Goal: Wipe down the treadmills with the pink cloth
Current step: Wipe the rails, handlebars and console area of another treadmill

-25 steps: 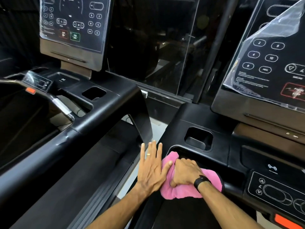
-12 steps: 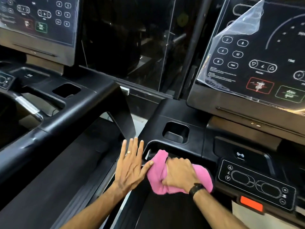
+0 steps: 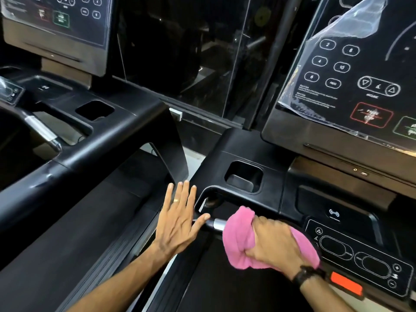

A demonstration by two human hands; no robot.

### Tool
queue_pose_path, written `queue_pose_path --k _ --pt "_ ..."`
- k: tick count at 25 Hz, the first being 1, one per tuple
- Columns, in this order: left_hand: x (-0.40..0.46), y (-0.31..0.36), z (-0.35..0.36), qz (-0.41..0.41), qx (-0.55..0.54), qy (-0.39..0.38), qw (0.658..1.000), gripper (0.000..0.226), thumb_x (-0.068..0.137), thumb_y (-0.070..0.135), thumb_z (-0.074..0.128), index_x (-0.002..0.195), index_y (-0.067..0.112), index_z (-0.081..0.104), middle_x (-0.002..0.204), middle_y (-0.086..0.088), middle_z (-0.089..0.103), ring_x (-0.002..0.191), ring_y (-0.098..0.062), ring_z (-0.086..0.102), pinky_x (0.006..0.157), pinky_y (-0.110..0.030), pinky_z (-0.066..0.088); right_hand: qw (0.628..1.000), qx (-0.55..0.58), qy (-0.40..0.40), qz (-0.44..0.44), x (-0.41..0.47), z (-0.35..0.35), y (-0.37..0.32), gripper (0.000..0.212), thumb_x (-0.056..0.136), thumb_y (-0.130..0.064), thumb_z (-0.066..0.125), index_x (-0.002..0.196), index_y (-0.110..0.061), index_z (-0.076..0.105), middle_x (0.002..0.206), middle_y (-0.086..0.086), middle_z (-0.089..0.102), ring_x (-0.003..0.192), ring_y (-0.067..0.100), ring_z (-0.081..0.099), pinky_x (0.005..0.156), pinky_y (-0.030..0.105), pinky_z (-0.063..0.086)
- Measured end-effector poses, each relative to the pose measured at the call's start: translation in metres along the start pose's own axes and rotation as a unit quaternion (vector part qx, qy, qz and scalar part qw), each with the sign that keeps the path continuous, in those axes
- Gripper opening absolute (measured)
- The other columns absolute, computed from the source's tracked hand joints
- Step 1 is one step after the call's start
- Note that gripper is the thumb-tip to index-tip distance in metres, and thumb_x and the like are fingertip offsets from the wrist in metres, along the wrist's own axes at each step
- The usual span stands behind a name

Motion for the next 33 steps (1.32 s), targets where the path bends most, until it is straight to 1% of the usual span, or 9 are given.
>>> queue_pose_path --k 3,6,8,10,14,17,21,25,33 --pt "0.0 0.0 0.001 0.0 -0.008 0.004 1.0 0.083 0.101 0.063 0.019 0.149 -0.002 0.036 0.154 -0.024 0.035 0.147 -0.033 0.029 0.124 -0.053 0.006 0.988 -0.066 0.137 -0.02 -0.019 0.01 -0.013 0.033 0.062 -0.029 0.066 0.092 -0.015 0.06 0.074 0.003 0.055 0.063 0.026 0.059 0.062 0.04 0.052" --pt "0.001 -0.003 0.001 -0.019 -0.017 0.012 1.0 0.08 0.101 0.061 0.019 0.146 -0.002 0.042 0.154 -0.023 0.037 0.147 -0.033 0.03 0.123 -0.054 0.007 0.999 -0.005 -0.037 -0.003 0.011 -0.003 -0.007 0.046 0.067 -0.047 0.064 0.103 -0.018 0.061 0.087 0.0 0.064 0.078 0.026 0.064 0.072 0.033 0.048" --pt "0.002 -0.002 0.002 -0.021 -0.021 0.021 0.999 0.078 0.102 0.059 0.019 0.144 -0.001 0.045 0.153 -0.022 0.038 0.146 -0.034 0.031 0.123 -0.054 0.008 0.971 0.114 -0.211 0.0 0.034 -0.011 -0.011 0.069 0.063 -0.059 0.077 0.115 -0.019 0.057 0.104 0.002 0.061 0.094 0.025 0.059 0.079 0.031 0.043" --pt "0.003 -0.001 0.002 -0.019 -0.022 0.024 0.999 0.079 0.101 0.059 0.018 0.144 -0.002 0.045 0.153 -0.023 0.039 0.145 -0.035 0.033 0.123 -0.055 0.008 0.943 0.171 -0.284 0.0 0.055 -0.017 -0.032 0.08 0.058 -0.058 0.086 0.121 -0.018 0.057 0.117 0.003 0.059 0.1 0.025 0.056 0.084 0.031 0.045" --pt "0.004 0.002 0.002 -0.007 -0.021 0.047 0.999 0.079 0.099 0.057 0.026 0.143 -0.005 0.044 0.152 -0.026 0.039 0.144 -0.036 0.034 0.123 -0.055 0.008 0.997 0.066 -0.041 -0.03 0.063 -0.018 -0.105 0.039 0.076 -0.041 0.069 0.105 -0.015 0.064 0.105 0.008 0.067 0.096 0.029 0.065 0.08 0.036 0.045" --pt "0.003 0.001 0.0 0.009 -0.005 0.063 0.998 0.078 0.098 0.055 0.028 0.142 -0.007 0.044 0.15 -0.027 0.041 0.143 -0.038 0.036 0.123 -0.054 0.007 0.997 -0.005 0.081 -0.018 0.057 -0.014 -0.118 0.043 0.076 -0.046 0.064 0.101 -0.012 0.061 0.094 0.008 0.068 0.082 0.026 0.066 0.072 0.036 0.045" --pt "0.003 0.007 0.002 0.041 0.005 0.046 0.998 0.079 0.101 0.056 0.022 0.142 -0.007 0.044 0.15 -0.028 0.041 0.143 -0.04 0.035 0.122 -0.057 0.011 0.997 0.06 0.003 -0.056 0.055 -0.021 -0.089 0.043 0.076 -0.047 0.07 0.103 -0.014 0.064 0.102 0.008 0.07 0.093 0.029 0.066 0.072 0.034 0.037" --pt "0.001 0.007 -0.002 0.041 0.0 0.04 0.998 0.082 0.101 0.059 0.017 0.142 -0.006 0.045 0.15 -0.026 0.041 0.143 -0.039 0.036 0.123 -0.055 0.009 0.985 0.125 -0.116 -0.003 0.029 -0.018 -0.023 0.061 0.063 -0.062 0.077 0.106 -0.02 0.063 0.101 0.001 0.065 0.094 0.026 0.059 0.078 0.035 0.035" --pt "-0.001 -0.003 -0.009 -0.036 -0.089 0.064 0.993 0.074 0.102 0.054 0.022 0.144 -0.004 0.042 0.148 -0.021 0.046 0.145 -0.03 0.035 0.124 -0.053 0.004 0.992 0.011 0.124 -0.035 -0.012 0.001 -0.013 0.048 0.079 -0.062 0.056 0.098 -0.018 0.063 0.078 -0.006 0.061 0.072 0.019 0.063 0.067 0.031 0.045"
Point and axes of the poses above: each hand's wrist, its own x-axis towards the middle knuckle, its own z-axis out of the palm, y = z × x, the point moved 5 cm from there along x, towards the middle knuckle
